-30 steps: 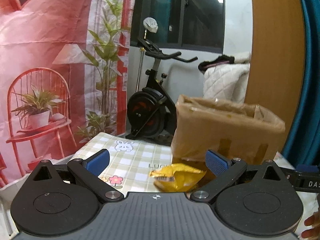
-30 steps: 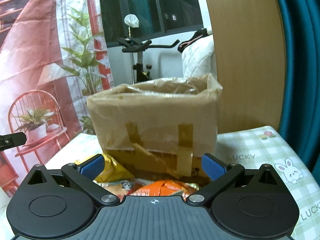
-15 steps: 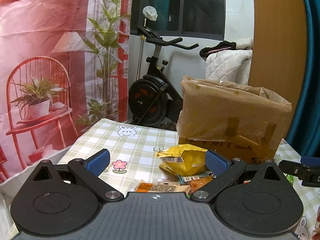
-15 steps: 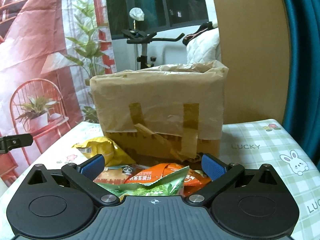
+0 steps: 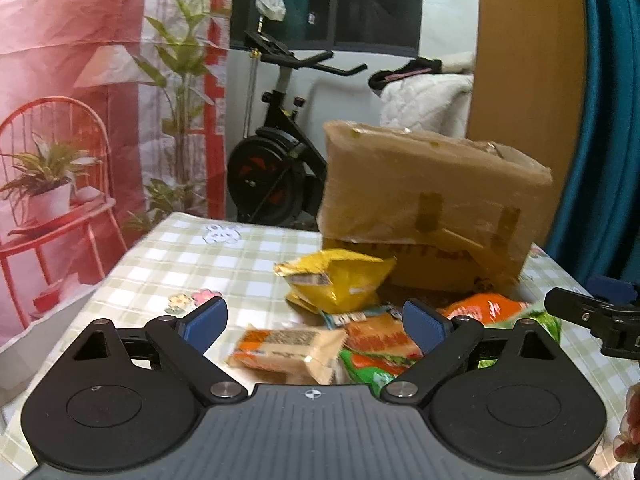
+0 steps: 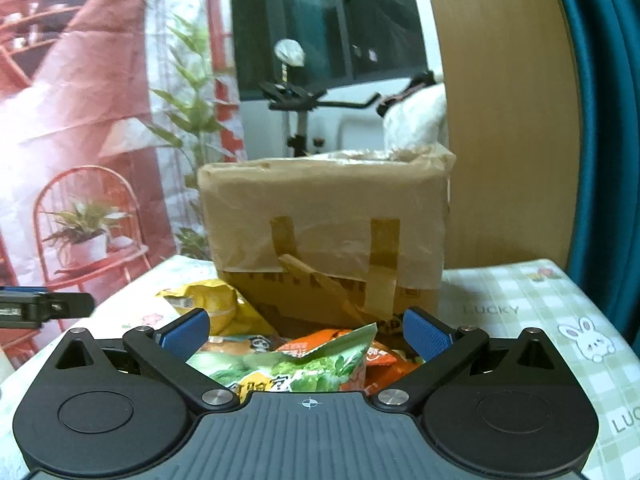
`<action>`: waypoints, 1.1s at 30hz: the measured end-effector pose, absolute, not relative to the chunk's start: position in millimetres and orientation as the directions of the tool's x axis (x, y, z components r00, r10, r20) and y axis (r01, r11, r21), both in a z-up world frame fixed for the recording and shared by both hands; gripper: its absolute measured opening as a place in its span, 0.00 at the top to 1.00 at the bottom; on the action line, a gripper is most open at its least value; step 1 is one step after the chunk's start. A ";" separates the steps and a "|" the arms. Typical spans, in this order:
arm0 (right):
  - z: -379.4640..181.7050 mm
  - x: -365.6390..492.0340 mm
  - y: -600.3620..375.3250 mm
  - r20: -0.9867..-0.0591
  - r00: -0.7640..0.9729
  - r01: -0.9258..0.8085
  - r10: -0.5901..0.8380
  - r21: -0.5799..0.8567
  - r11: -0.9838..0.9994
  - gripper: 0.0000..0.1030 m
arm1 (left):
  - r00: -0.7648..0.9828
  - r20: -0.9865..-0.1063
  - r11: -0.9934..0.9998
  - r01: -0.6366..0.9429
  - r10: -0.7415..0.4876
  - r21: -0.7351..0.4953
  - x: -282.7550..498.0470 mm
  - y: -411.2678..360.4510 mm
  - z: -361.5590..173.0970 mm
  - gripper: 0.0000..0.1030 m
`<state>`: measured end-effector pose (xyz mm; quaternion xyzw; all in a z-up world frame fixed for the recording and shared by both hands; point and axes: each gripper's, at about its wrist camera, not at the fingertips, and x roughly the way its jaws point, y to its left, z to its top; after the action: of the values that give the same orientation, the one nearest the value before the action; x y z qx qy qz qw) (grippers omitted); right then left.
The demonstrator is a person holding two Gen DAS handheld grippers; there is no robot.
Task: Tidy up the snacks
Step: 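Lower both tools toward the snack pile in front of the box, then grasp the green rice-cracker bag with right tool while left grasps green corn-chip bag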
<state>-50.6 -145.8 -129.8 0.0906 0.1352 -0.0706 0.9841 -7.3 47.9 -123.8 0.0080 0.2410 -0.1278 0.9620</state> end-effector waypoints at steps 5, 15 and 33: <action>-141.1 -63.4 -145.5 -0.299 0.952 0.122 -0.068 0.166 0.979 0.00 | 0.824 -0.496 0.959 0.277 -0.272 -0.065 -10.7 41.6 -135.0 0.07; -156.1 -61.2 -136.6 -0.348 0.937 0.072 -0.013 0.157 0.985 0.00 | 0.792 -0.532 0.948 0.309 -0.301 -0.078 -12.6 36.1 -147.1 0.08; -190.4 -28.6 -151.1 -0.500 0.865 0.063 0.052 0.210 0.976 0.07 | 0.721 -0.603 0.927 0.363 -0.341 -0.089 -8.1 20.0 -173.1 0.08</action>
<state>-28.6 -151.1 -190.4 0.1103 0.2601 -0.0030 0.9593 -8.1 20.0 -173.1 0.0175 0.3215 -0.1896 0.9276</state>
